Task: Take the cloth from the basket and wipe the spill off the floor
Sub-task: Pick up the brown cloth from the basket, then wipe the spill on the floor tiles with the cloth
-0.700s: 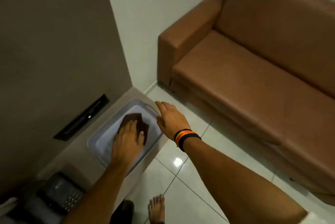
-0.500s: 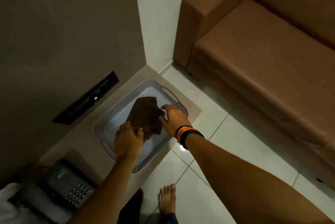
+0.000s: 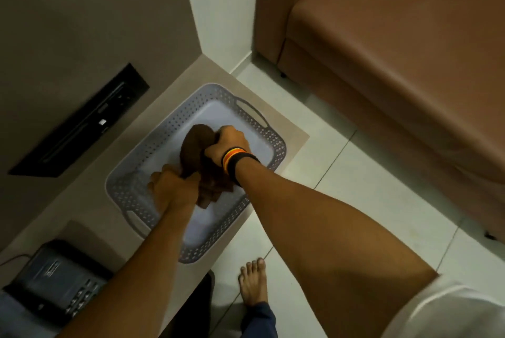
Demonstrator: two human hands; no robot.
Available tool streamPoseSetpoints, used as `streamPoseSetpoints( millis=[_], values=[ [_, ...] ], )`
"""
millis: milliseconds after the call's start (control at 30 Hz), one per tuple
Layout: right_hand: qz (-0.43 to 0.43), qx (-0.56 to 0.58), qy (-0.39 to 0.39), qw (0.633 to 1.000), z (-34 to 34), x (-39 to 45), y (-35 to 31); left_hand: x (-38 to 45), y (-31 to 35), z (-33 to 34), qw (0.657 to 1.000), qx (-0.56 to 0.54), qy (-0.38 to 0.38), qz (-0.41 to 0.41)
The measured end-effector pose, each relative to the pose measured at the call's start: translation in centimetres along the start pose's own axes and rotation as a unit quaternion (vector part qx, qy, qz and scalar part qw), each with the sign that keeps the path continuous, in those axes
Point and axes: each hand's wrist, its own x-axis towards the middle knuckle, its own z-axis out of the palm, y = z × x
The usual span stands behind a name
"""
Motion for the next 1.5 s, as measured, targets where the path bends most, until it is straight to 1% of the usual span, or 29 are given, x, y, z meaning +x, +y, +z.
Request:
streamPoseSetpoints(
  millis=[100, 167, 267, 367, 433, 500, 600, 733, 867, 933, 967, 1033, 1067, 1100, 1133, 1200, 1233, 1300, 1367, 1400, 1500],
  values=[
    [-0.023, 0.113, 0.032, 0.993, -2.2, -3.6, 1.3, -2.3, 1.2, -0.8, 0.993, -0.105, -0.005, 0.062],
    [-0.03, 0.199, 0.074, 0.977, -4.0, -6.4, 3.1, -4.9, 2.5, -1.1, 0.983, -0.135, 0.007, 0.124],
    [-0.003, 0.323, 0.149, 0.935, -7.1, -10.4, 7.7, -9.6, 5.2, 0.0, 0.966, -0.119, 0.03, 0.227],
    [0.034, 0.381, 0.215, 0.899, -10.0, -14.1, 14.3, -15.2, 8.7, 3.9, 0.952, -0.097, -0.001, 0.291],
    [0.066, 0.401, 0.254, 0.877, -11.4, -16.7, 19.9, -19.4, 10.3, 7.8, 0.945, -0.071, -0.042, 0.318],
    [0.111, 0.41, 0.286, 0.859, -12.0, -19.5, 26.6, -24.1, 10.8, 12.7, 0.94, -0.06, -0.101, 0.319],
    [0.188, 0.401, 0.301, 0.845, -11.2, -23.4, 37.2, -30.4, 9.4, 20.8, 0.934, -0.03, -0.176, 0.311],
    [0.286, 0.384, 0.299, 0.826, -7.8, -28.0, 50.6, -37.5, 4.8, 31.2, 0.926, 0.0, -0.287, 0.245],
    [0.334, 0.361, 0.319, 0.81, -4.7, -29.2, 62.2, -40.9, 0.7, 41.3, 0.907, 0.018, -0.37, 0.199],
    [0.355, 0.337, 0.347, 0.8, -3.3, -28.6, 67.7, -41.1, -0.6, 46.6, 0.882, 0.056, -0.426, 0.191],
    [0.367, 0.318, 0.356, 0.799, -2.6, -27.9, 70.5, -40.7, -1.0, 49.2, 0.862, 0.087, -0.461, 0.194],
    [0.395, 0.259, 0.342, 0.812, -0.4, -26.2, 75.7, -39.0, -1.6, 54.2, 0.817, 0.169, -0.505, 0.22],
    [0.406, 0.236, 0.324, 0.821, 1.0, -25.2, 77.8, -37.6, -1.8, 56.5, 0.801, 0.211, -0.502, 0.249],
    [0.407, 0.222, 0.31, 0.83, 2.7, -24.1, 79.4, -35.8, -1.9, 58.6, 0.788, 0.253, -0.482, 0.287],
    [0.398, 0.207, 0.301, 0.841, 4.5, -23.0, 80.8, -33.8, -1.8, 60.5, 0.773, 0.302, -0.447, 0.333],
    [0.362, 0.143, 0.298, 0.871, 7.9, -20.6, 82.9, -29.4, -1.4, 63.7, 0.73, 0.396, -0.36, 0.424],
    [0.345, 0.101, 0.295, 0.885, 9.2, -19.4, 84.1, -27.3, -0.9, 65.0, 0.711, 0.423, -0.329, 0.454],
    [0.335, 0.046, 0.281, 0.898, 10.6, -17.0, 86.6, -23.9, 0.3, 67.1, 0.692, 0.438, -0.316, 0.478],
    [0.354, 0.025, 0.274, 0.894, 10.5, -14.2, 88.9, -21.7, 1.1, 68.7, 0.677, 0.436, -0.332, 0.492],
    [0.366, 0.018, 0.289, 0.884, 9.9, -12.6, 89.8, -21.1, 1.3, 69.4, 0.667, 0.441, -0.336, 0.498],
    [0.4, 0.01, 0.377, 0.835, 6.7, -6.7, 90.7, -19.8, 1.1, 70.7, 0.641, 0.465, -0.323, 0.519]
  ],
)
